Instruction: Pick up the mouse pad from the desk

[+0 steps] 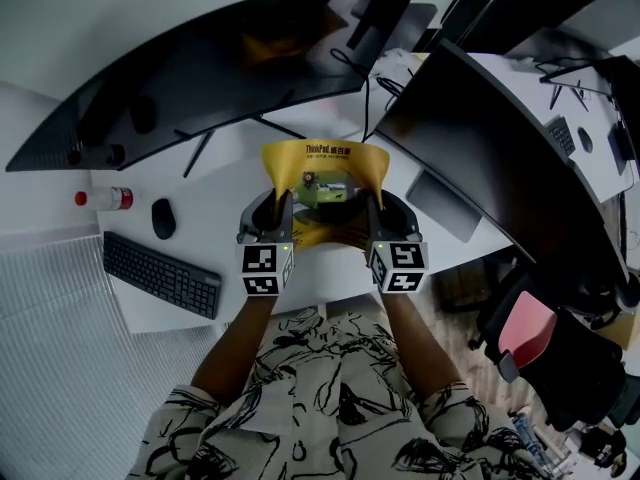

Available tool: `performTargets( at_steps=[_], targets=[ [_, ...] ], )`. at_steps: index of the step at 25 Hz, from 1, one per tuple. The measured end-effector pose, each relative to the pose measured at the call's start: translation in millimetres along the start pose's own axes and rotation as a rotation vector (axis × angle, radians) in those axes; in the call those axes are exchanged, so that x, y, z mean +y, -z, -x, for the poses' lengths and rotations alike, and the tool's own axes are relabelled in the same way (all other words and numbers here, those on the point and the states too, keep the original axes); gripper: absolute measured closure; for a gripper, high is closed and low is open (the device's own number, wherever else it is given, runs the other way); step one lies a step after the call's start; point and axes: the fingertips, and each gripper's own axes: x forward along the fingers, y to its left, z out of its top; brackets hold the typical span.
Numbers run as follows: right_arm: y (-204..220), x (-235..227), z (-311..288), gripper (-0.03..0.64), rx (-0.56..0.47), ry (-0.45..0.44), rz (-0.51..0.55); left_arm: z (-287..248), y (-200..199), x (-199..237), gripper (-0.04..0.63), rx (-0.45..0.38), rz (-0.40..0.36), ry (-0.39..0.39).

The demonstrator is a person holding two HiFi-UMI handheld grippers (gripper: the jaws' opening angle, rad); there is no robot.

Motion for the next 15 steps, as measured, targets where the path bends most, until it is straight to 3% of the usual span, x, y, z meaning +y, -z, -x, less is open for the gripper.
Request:
performTargets(
  at_steps=[15],
  targets=[
    [-126, 8, 45, 0.54, -0.27, 0.015, 0.101, 42, -127, -9, 0.514, -0.295, -0.09, 0.026]
  ],
)
